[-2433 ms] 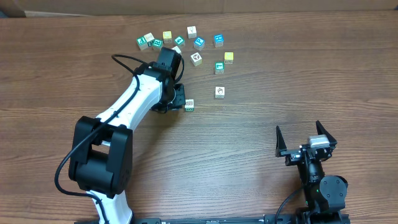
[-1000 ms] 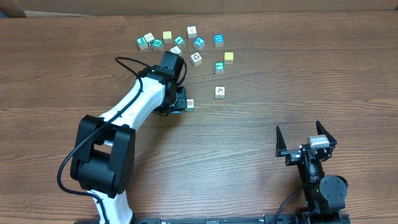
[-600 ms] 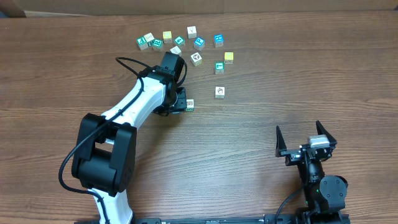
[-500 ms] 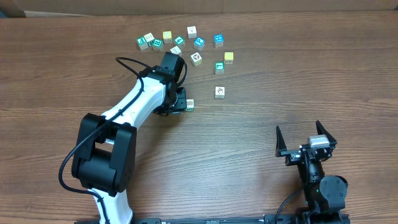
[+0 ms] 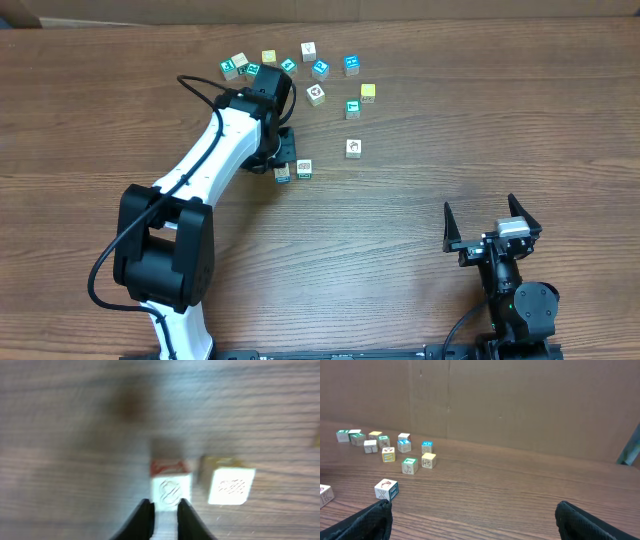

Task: Form a horizontal line
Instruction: 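Lower the pretzel block onto the table left of the pineapple block, then open the left gripper and raise it off the pretzel block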

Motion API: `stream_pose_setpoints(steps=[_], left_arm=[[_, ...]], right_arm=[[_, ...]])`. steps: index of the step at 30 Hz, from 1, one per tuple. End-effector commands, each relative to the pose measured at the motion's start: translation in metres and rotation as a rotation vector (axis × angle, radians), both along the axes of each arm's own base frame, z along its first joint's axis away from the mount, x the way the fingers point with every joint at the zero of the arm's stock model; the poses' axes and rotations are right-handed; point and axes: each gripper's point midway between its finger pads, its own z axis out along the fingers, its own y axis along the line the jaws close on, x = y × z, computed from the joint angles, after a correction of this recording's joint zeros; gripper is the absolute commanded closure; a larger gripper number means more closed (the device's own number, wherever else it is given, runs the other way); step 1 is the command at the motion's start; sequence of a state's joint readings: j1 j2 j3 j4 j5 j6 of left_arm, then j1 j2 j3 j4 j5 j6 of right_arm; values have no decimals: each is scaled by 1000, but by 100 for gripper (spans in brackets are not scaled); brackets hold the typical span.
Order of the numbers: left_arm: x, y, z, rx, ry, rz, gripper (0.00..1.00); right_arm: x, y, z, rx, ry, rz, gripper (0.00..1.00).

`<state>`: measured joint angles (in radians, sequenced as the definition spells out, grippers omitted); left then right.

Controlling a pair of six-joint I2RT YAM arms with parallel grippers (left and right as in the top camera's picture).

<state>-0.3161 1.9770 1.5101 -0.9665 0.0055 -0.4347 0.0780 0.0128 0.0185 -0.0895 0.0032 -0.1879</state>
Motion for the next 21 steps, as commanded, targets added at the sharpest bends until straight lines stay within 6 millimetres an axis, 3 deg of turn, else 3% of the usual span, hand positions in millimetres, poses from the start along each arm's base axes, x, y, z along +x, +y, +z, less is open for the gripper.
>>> stream_pose_setpoints(steps=[1, 8, 21], left_arm=[[-9, 9, -3, 29, 45, 1, 96], [-30, 17, -5, 60, 129, 3, 96], [-24, 35, -5, 118, 106, 139, 96]], right_arm=[[0, -1, -2, -3, -4, -1, 0], [0, -1, -2, -3, -4, -1, 0], [0, -1, -2, -3, -5, -1, 0]])
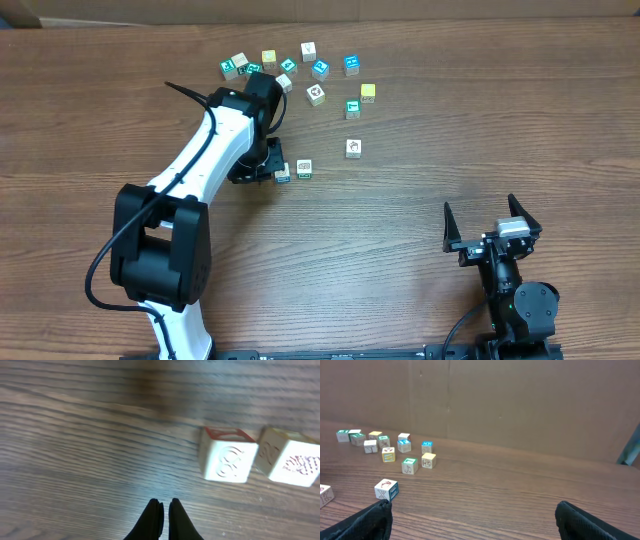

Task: Form a horizontal line
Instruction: 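Open the left gripper and raise it off the pretzel block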

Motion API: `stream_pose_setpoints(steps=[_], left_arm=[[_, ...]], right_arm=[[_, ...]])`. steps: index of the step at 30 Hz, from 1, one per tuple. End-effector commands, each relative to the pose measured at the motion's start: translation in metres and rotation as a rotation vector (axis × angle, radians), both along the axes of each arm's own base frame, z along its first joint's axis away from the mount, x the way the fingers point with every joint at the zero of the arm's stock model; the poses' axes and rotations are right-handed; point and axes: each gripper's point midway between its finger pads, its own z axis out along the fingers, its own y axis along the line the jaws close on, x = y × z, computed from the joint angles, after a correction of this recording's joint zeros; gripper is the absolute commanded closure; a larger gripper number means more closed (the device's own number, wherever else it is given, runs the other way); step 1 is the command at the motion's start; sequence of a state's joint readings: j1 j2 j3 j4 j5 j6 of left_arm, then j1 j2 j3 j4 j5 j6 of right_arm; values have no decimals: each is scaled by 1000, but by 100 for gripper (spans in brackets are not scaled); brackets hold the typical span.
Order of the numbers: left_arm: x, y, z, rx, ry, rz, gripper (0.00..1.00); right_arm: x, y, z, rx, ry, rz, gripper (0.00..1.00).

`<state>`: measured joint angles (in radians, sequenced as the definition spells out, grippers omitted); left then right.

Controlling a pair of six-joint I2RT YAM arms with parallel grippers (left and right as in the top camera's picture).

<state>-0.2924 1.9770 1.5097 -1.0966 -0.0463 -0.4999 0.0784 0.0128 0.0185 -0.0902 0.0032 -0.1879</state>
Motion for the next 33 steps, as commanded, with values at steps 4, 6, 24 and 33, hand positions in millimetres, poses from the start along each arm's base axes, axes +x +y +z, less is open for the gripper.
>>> stream_pose_setpoints(steps=[4, 6, 24, 33], left_arm=[[4, 7, -3, 32, -15, 44, 96], [6, 6, -3, 29, -24, 44, 96], [15, 4, -2, 19, -58, 44, 96], [16, 3, -11, 21, -49, 69, 96]], right_arm=[[0, -1, -2, -3, -5, -1, 0], [0, -1, -2, -3, -5, -1, 0], [0, -1, -2, -3, -5, -1, 0], [0, -1, -2, -3, -5, -1, 0]])
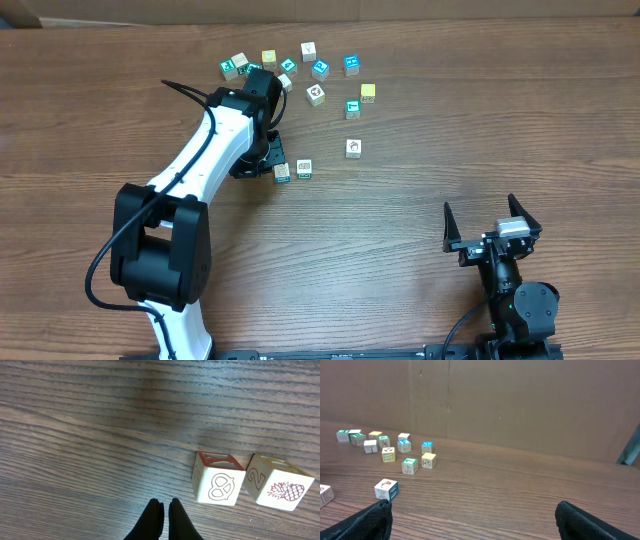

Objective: Form a horizontal line

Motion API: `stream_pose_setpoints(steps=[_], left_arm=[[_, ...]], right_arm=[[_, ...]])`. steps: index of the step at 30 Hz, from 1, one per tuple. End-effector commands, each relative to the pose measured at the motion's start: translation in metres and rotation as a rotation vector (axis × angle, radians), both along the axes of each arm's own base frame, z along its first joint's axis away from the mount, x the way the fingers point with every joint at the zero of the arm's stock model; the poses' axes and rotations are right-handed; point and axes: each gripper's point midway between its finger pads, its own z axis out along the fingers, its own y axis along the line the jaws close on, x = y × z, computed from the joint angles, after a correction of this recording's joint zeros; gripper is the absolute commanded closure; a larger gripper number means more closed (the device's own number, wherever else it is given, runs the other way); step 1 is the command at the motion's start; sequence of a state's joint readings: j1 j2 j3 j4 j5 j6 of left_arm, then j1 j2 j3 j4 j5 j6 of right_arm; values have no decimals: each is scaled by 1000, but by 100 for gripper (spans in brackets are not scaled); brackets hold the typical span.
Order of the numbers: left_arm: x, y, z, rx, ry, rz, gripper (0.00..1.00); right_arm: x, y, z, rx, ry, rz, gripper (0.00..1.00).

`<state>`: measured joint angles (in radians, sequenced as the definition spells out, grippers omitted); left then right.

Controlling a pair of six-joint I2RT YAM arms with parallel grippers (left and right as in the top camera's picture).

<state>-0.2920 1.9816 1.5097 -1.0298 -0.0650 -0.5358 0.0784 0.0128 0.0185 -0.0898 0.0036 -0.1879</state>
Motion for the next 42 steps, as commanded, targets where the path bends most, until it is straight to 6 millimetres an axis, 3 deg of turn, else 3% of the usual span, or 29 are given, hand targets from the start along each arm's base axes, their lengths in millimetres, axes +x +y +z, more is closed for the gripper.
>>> stream_pose_setpoints(steps=[1, 8, 25, 28, 42], left_arm=[[0, 4, -13, 22, 23, 33, 96], [-3, 5, -27, 30, 58, 32, 94], [-2, 4, -27, 29, 54, 32, 89], [-1, 4, -27, 28, 50, 32, 96], [-5, 0, -27, 2, 71, 5, 96]], right_arm=[[0, -1, -2, -3, -5, -1, 0], [0, -1, -2, -3, -5, -1, 0], [0, -1, -2, -3, -5, -1, 0], [0, -1, -2, -3, -5, -1, 0], [0, -1, -2, -3, -5, -1, 0]])
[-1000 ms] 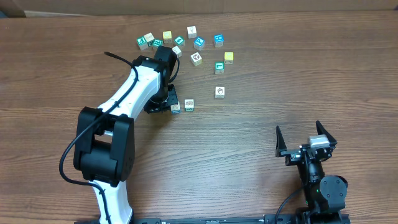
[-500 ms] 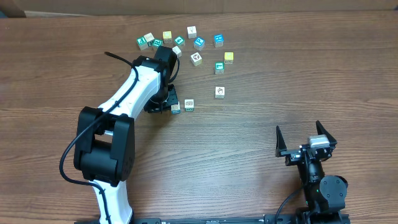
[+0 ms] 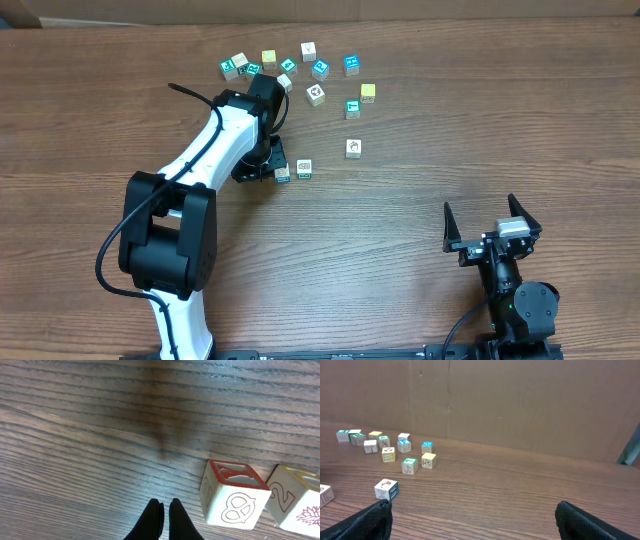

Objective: Form a horizontal line

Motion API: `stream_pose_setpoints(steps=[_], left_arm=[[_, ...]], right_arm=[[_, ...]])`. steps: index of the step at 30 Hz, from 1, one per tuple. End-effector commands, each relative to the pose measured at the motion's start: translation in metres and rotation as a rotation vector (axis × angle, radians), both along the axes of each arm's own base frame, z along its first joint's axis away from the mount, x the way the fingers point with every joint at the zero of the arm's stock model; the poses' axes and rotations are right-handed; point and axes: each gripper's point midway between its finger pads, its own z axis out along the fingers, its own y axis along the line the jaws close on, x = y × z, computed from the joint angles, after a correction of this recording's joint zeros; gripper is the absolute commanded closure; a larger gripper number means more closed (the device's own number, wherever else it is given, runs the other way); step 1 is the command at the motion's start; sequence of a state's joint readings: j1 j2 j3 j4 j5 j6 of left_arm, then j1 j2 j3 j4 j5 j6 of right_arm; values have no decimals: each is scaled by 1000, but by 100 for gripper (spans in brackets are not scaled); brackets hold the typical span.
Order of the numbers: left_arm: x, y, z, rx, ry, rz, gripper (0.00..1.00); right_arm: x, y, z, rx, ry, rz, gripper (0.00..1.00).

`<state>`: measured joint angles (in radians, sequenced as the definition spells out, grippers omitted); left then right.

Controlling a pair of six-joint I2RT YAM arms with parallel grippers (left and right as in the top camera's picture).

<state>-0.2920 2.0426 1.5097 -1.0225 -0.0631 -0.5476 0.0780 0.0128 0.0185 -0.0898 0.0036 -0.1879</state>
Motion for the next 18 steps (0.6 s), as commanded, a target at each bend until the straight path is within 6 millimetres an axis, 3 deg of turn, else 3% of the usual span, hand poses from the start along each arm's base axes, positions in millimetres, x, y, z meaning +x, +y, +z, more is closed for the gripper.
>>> stream_pose_setpoints(steps=[1, 18], left_arm=[[-2, -1, -5, -11, 19, -6, 96], [8, -5, -5, -27, -22, -6, 96]], right_arm=[[0, -1, -2, -3, -5, -1, 0], [0, -1, -2, -3, -5, -1, 0]])
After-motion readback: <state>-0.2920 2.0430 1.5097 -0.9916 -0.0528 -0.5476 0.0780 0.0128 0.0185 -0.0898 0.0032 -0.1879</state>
